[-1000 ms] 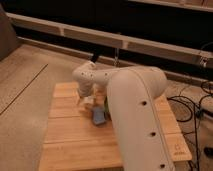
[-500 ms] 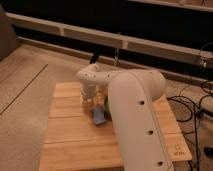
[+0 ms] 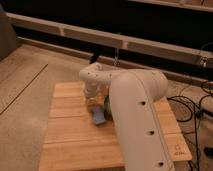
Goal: Place the bottle in the ceramic bowl
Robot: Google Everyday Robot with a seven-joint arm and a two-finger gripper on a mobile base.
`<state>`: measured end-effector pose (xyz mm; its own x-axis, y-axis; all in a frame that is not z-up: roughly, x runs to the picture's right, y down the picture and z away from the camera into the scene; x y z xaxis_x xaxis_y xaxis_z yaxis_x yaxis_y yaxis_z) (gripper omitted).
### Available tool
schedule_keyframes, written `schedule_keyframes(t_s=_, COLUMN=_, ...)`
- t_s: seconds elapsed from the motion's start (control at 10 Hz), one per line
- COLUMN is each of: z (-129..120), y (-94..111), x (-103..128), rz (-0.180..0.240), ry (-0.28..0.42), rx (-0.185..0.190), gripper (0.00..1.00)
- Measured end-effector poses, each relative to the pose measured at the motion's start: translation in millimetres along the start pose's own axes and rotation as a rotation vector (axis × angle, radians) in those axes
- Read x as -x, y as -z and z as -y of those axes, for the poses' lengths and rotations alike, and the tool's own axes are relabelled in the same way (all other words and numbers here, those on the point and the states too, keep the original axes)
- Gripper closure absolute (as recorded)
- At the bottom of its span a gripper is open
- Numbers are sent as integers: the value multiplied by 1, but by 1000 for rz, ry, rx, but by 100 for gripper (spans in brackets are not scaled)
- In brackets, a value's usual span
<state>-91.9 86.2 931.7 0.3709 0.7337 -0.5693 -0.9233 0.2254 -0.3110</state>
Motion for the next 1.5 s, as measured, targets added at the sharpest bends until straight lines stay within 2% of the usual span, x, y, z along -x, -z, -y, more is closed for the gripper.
schedule_keyframes(t_s=0.2, z=-1, y=11, x=6, rz=14, ry=4, rx=-11, gripper=100)
schedule_keyframes(t_s=0.3, z=-4, y=23, x=13, rz=34, ry=11, rx=-12, gripper=100)
schedule_keyframes(t_s=0.6, z=-35, y=64, x=47, rz=111, ry=116, rx=-13, gripper=100)
schedule_keyframes(t_s=0.7, z=-47, y=79, x=59, rz=134, ry=165, rx=-28, gripper=100)
schedule_keyframes(t_s=0.8, z=-51, y=97, x=70, rz=157, ry=212, rx=-67, gripper=100)
schedule_keyframes(t_s=0.9, z=-46, y=121, x=79, rz=179, ry=251, rx=-135, gripper=100)
schedule_keyframes(t_s=1.0, z=-42, y=137, x=82, rz=191, ry=266, rx=-178, gripper=100)
schedule_keyframes(t_s=1.1, z=-29, y=169, x=83, rz=208, ry=268, rx=-264, gripper=100)
schedule_keyframes(t_s=1.2, z=-15, y=198, x=77, rz=222, ry=247, rx=-339, gripper=100)
schedule_keyframes(t_s=1.3, z=-6, y=220, x=68, rz=233, ry=220, rx=-392, gripper=100)
schedule_keyframes(t_s=1.4, z=2, y=241, x=55, rz=244, ry=186, rx=-445, gripper=100)
schedule_keyframes(t_s=1.5, z=11, y=267, x=32, rz=260, ry=128, rx=-513, gripper=100)
